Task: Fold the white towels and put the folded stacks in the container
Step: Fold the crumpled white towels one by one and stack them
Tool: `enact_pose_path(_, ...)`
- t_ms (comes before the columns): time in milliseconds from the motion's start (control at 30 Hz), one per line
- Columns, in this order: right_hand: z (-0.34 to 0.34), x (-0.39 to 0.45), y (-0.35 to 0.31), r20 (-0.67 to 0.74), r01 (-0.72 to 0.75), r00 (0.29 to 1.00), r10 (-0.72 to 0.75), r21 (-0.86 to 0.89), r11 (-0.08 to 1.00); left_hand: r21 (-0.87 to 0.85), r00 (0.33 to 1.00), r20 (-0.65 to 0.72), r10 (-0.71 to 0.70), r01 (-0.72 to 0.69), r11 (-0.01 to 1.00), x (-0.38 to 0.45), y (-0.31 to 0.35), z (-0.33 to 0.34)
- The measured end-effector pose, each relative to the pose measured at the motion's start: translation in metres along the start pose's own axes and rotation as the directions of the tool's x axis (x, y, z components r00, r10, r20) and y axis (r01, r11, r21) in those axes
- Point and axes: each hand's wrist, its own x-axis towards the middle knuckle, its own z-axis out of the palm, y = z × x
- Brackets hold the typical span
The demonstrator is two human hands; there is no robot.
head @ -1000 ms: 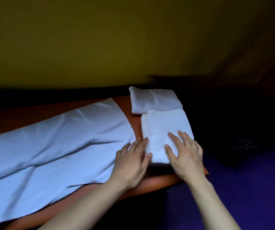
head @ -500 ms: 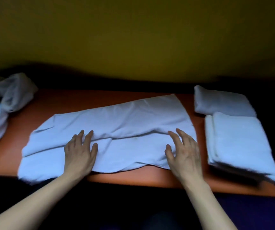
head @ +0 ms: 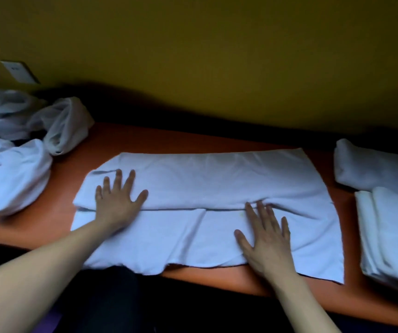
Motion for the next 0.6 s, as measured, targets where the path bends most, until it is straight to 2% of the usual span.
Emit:
enact_pose_path(233,-0.004,0.001,-0.004,0.034,-0.022,0.999,0.024,-0.067,0.998,-0.013,0.997,-0.044,0.066,-0.067,0.998,0.079,0.011,0.005)
enact_pose_path(400,-0.009,-0.002,-0.01,0.078,-0.039,0.996,0.045,-0.083,0.996,-0.048,0.986,-0.09,0.138,-0.143,0.989,0.103,0.017,0.002)
enact_pose_path(600,-0.008,-0.006,-0.006,0.085,-0.041,0.995,0.046,-0.057,0.998,-0.005,0.966,-0.103,0.236,-0.238,0.971,0.14,0.024,0.001)
